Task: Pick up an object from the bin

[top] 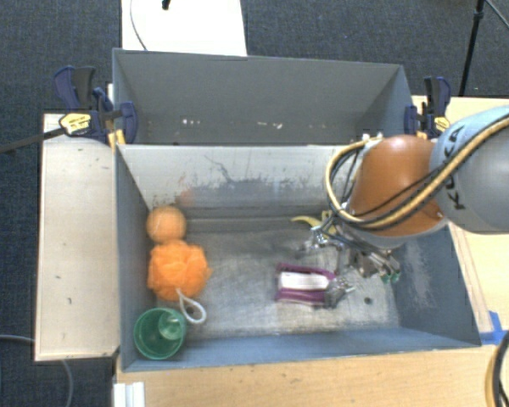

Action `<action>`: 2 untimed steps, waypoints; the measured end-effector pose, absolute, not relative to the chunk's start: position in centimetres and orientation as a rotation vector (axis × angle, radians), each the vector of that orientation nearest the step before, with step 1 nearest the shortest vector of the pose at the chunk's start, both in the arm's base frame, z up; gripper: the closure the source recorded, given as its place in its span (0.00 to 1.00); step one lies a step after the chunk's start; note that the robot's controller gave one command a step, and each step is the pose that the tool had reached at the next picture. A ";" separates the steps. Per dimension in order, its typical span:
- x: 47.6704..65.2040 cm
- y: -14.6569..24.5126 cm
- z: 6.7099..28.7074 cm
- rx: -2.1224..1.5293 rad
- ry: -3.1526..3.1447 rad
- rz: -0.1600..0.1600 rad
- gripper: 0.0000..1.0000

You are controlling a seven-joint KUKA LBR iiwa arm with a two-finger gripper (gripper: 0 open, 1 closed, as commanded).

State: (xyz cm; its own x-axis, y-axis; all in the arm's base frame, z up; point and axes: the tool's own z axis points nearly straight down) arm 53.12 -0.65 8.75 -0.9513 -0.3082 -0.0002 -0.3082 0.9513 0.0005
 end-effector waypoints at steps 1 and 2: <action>51.0 2.5 7.4 -0.703 3.049 -0.004 1.00; 51.0 2.5 7.4 -0.702 3.049 -0.004 1.00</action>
Offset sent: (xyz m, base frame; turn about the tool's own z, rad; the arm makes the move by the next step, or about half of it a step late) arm 0.0000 0.0000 0.0000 0.0000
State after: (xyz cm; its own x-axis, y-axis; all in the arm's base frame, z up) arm 51.02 2.48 7.42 -0.8994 -0.4370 -0.0119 -0.4370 0.8994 -0.0054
